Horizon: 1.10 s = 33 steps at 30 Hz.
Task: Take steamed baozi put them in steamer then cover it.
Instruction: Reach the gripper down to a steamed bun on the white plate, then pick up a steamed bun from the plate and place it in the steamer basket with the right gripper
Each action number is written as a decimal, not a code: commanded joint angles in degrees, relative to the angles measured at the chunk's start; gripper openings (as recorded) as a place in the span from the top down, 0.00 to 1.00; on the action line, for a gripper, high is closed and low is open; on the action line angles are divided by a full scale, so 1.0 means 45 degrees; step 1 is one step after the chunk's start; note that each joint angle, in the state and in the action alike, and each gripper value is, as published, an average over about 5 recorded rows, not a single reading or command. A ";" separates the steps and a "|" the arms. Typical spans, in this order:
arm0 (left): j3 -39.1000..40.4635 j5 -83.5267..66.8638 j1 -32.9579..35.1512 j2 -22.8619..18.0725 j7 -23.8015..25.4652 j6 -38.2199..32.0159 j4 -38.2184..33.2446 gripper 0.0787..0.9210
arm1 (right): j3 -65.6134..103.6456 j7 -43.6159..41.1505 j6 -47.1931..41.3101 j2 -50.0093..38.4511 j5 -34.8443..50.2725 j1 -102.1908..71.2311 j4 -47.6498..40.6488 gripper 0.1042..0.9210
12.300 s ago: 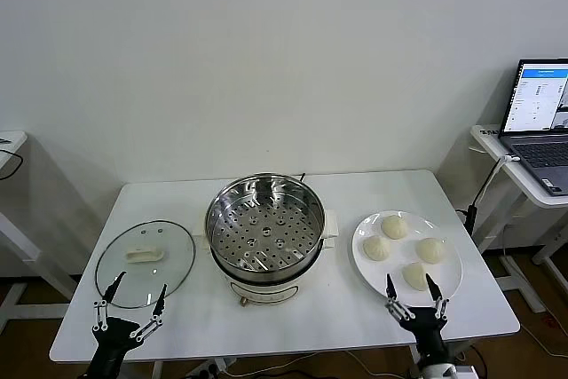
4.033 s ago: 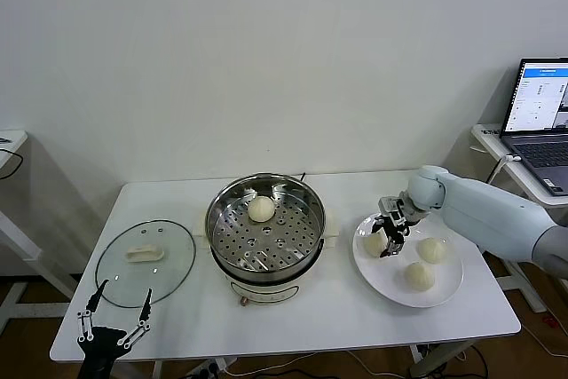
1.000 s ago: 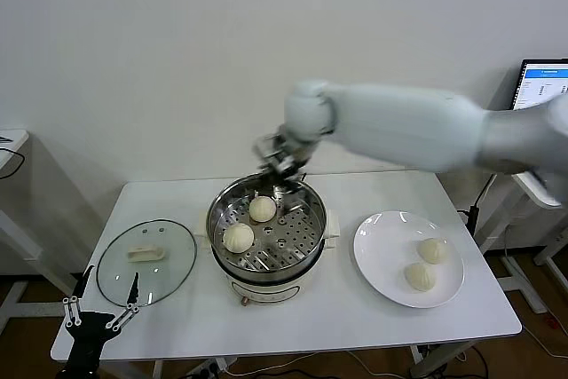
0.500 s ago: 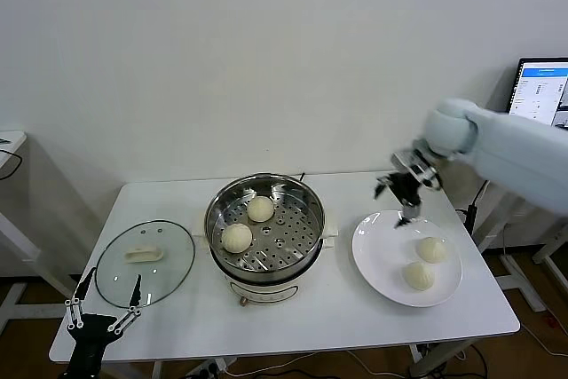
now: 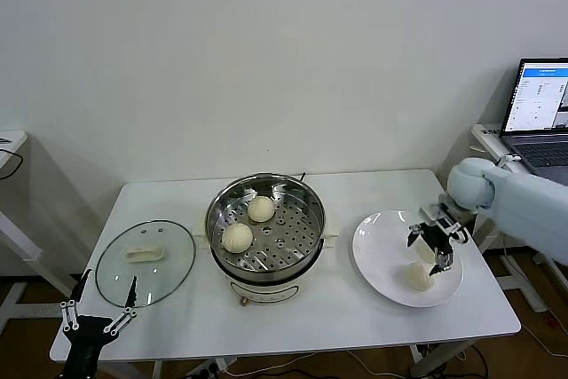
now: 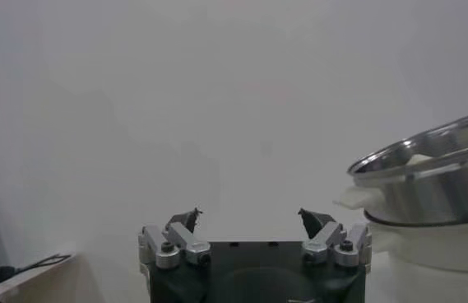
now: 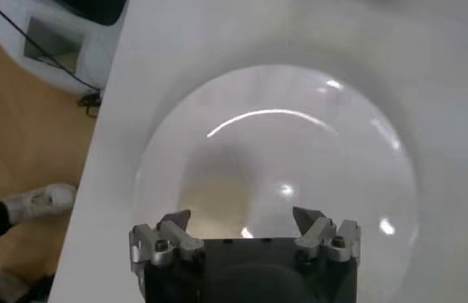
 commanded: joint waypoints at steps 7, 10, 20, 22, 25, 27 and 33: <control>-0.0153 -0.0033 -0.0031 -0.0043 0.0004 0.0004 0.0022 0.12 | 0.0754 0.1214 -0.0027 -0.0052 -0.0903 -0.1909 -0.0342 0.12; -0.0177 -0.0033 -0.0019 -0.0062 0.0002 -0.0008 0.0020 0.12 | 0.0788 0.1308 -0.0072 0.0049 -0.0978 -0.2001 -0.0349 0.12; -0.0247 -0.0033 0.0011 -0.0099 0.0001 -0.0054 0.0036 0.12 | 0.0842 0.1404 -0.0165 0.0124 -0.1045 -0.1863 -0.0199 0.23; -0.0220 -0.0032 0.0006 -0.0108 0.0001 -0.0050 0.0026 0.12 | 0.0860 0.1328 -0.0156 0.0116 -0.1039 -0.1699 -0.0059 0.27; -0.0181 -0.0031 0.0006 -0.0099 -0.0007 -0.0024 -0.0008 0.12 | 0.0920 0.1062 -0.0001 0.0132 -0.1098 -0.1216 0.0278 0.31; -0.0178 -0.0031 0.0016 -0.0078 -0.0017 0.0000 -0.0063 0.12 | 0.1107 0.0660 0.0287 0.0170 -0.1213 -0.0703 0.0600 0.31; -0.0178 -0.0026 0.0042 -0.0011 -0.0024 0.0040 -0.0128 0.12 | 0.2441 -0.0464 0.2824 0.1085 -0.1294 0.1343 0.1277 0.32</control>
